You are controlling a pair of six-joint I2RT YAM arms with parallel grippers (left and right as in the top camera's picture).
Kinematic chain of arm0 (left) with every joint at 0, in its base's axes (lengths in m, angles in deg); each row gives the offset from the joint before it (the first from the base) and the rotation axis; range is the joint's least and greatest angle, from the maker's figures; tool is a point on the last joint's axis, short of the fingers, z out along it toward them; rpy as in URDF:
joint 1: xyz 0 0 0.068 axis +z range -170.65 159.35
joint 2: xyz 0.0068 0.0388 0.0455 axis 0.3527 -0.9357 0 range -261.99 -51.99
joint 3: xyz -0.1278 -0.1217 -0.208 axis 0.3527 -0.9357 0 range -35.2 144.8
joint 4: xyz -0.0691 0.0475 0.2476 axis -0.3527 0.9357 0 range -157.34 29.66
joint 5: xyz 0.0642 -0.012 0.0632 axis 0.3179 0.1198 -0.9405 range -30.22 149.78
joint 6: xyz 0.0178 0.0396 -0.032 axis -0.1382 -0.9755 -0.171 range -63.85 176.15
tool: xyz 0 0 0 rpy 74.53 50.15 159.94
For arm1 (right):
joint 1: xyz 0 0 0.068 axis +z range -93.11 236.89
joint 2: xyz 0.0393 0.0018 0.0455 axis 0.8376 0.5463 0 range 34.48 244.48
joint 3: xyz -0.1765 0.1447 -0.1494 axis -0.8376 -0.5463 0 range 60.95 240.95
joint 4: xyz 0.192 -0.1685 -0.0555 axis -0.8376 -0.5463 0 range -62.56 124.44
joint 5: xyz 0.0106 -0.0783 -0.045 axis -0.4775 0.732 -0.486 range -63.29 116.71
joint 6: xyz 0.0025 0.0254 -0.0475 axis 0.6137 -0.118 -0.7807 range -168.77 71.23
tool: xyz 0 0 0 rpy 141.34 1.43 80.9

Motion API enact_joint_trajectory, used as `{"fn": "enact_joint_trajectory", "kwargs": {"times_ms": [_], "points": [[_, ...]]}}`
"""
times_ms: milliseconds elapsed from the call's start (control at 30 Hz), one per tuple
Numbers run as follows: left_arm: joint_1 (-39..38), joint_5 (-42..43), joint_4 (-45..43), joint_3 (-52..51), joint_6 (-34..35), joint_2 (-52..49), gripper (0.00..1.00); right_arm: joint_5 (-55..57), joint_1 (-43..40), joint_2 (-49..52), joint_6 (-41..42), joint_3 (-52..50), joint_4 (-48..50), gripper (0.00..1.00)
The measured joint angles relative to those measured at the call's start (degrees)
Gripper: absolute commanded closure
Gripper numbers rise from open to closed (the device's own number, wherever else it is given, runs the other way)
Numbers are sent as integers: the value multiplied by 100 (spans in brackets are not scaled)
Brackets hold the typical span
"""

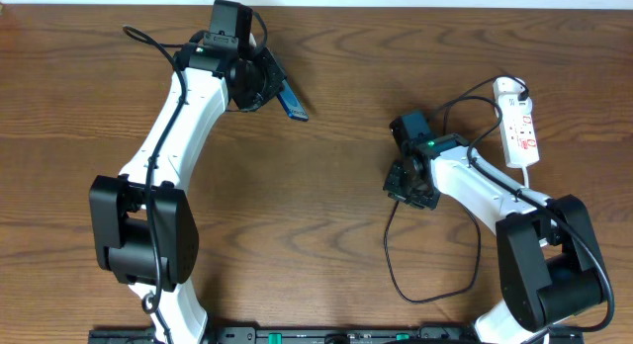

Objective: Plug charger to phone and switch on socket
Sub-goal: 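Lower the right gripper and grasp the black USB-C connector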

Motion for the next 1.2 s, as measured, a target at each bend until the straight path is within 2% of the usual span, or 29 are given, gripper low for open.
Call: {"fn": "enact_joint_trajectory", "kwargs": {"times_ms": [400,733,1200], "points": [[0,0,0,0,0,0,93,7,111,0,151,0,-50,71],[0,2,0,0,0,0,93,87,116,0,166,0,-52,77],[0,2,0,0,0,0,93,87,116,0,243,-142,107,78]]}}
